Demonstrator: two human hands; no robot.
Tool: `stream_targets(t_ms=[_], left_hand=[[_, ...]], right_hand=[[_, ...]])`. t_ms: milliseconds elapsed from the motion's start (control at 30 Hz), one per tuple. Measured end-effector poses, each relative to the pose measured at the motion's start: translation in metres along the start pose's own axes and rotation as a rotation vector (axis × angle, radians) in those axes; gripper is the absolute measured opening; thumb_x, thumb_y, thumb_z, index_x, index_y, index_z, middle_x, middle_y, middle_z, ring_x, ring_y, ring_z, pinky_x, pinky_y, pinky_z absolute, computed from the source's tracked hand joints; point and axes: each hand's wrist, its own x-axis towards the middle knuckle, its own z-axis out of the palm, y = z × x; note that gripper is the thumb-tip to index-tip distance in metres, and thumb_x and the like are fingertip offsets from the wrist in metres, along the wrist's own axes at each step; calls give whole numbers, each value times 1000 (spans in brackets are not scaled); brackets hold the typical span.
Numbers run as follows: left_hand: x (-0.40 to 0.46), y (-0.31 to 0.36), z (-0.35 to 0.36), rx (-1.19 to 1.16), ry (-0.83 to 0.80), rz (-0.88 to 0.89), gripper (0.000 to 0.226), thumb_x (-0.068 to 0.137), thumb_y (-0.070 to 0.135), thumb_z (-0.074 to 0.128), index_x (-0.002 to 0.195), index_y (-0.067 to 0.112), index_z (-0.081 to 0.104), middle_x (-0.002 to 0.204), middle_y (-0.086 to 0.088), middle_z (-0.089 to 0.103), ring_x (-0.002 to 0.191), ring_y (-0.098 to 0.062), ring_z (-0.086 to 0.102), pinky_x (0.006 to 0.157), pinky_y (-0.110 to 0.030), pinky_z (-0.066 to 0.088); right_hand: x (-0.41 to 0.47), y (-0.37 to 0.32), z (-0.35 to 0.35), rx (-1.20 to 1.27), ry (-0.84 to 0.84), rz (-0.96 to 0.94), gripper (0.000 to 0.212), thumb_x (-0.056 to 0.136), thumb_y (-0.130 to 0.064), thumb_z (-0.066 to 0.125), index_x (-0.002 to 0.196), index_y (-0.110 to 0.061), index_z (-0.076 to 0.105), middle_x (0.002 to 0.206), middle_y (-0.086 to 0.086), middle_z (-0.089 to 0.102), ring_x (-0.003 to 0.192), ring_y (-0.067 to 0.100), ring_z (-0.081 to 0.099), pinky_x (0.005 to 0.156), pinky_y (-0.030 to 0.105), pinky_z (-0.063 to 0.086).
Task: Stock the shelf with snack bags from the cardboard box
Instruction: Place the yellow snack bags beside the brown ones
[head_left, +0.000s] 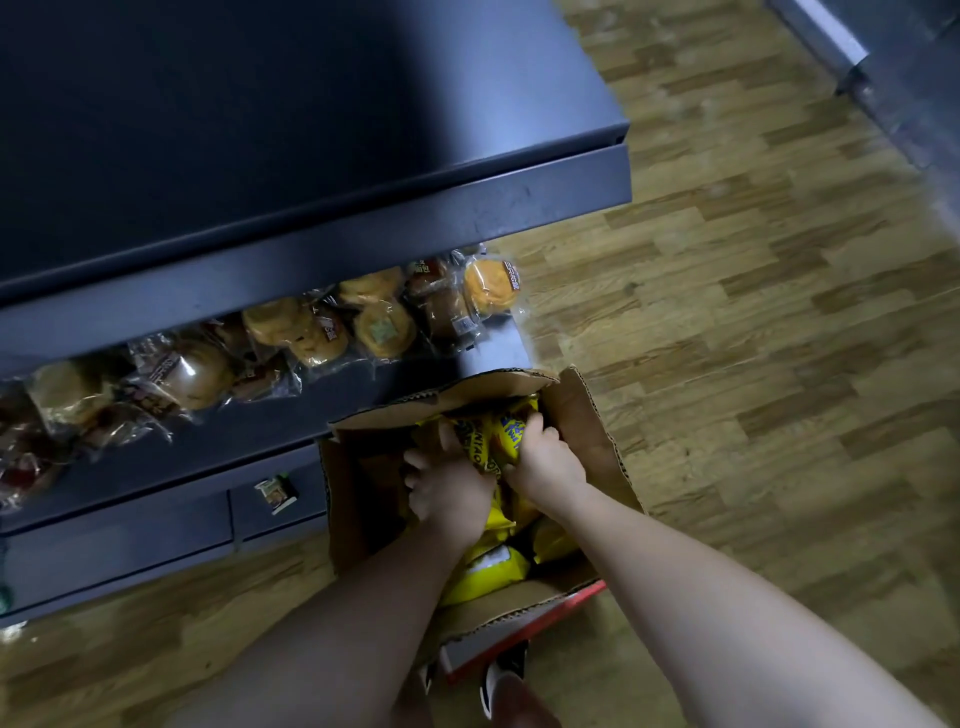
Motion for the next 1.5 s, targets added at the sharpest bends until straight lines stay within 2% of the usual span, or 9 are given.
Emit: stream_targets(t_ms=[267, 500, 700, 833, 967, 1067, 1233, 1333, 1500], left_hand=[[-15, -19, -28, 16, -24, 72, 87, 81, 45, 61, 148, 19, 11, 131, -12, 53, 123, -32, 50, 96, -39, 42], [-38, -36, -64, -55, 26, 195, 90, 79, 53, 64, 143, 12, 17, 130, -14, 53, 119, -34, 53, 94, -42, 45], [-68, -53, -108, -73, 82, 413, 100, 76, 63, 59, 149, 20, 6, 140, -8, 47, 123, -28, 50, 98, -40, 45], [-99, -62, -145, 27, 257, 572, 89, 81, 58, 58, 148, 30, 7, 144, -4, 40, 125, -27, 48, 99, -37, 45], [-130, -77, -177, 43, 460, 677, 88, 80, 47, 63, 147, 31, 9, 136, -6, 48, 110, -29, 60, 87, -36, 49], [-147, -91, -198, -85, 588, 698, 87, 75, 47, 67, 146, 24, 22, 133, -8, 51, 104, -32, 62, 79, -37, 48], [-163, -111, -232, -309, 786, 694, 88, 67, 62, 48, 141, 20, 27, 121, -6, 57, 100, -30, 63, 76, -37, 51], [-166, -122, -257, -430, 851, 708, 82, 78, 43, 68, 143, 20, 24, 125, -2, 54, 106, -24, 60, 81, -34, 49], [-162, -141, -298, -530, 998, 673, 79, 81, 33, 69, 144, 18, 23, 134, -3, 48, 116, -25, 54, 89, -36, 47]], right_hand=[[-19, 5, -23, 66, -39, 20, 57, 80, -37, 66, 119, -6, 36, 122, 10, 56, 114, 33, 56, 80, 38, 43], [-55, 1, -59, 50, -11, -97, 44, 78, -38, 63, 104, -15, 34, 101, 4, 59, 98, 29, 61, 69, 33, 43], [-86, -6, -100, 61, -1, -218, 54, 75, -34, 67, 117, -18, 37, 102, 6, 62, 88, 23, 60, 72, 35, 49], [-104, -16, -133, 163, 27, -291, 52, 76, -26, 66, 120, -17, 39, 108, 10, 61, 90, 22, 60, 73, 32, 50], [-126, -35, -160, 278, -26, -411, 82, 69, -29, 66, 143, -20, 32, 123, 6, 57, 97, 14, 58, 78, 23, 50], [-146, -53, -177, 398, -112, -504, 67, 77, -19, 65, 137, -31, 40, 94, -2, 61, 70, 8, 57, 59, 19, 48], [-164, -89, -193, 662, -217, -552, 59, 75, -18, 75, 126, -39, 53, 123, -2, 63, 109, 17, 62, 95, 37, 52], [-174, -118, -197, 723, -350, -579, 52, 73, -20, 76, 120, -36, 60, 119, -1, 68, 109, 21, 65, 95, 39, 52], [-186, -179, -201, 893, -380, -672, 49, 79, -9, 71, 124, -21, 56, 116, 8, 69, 105, 27, 66, 88, 39, 53]])
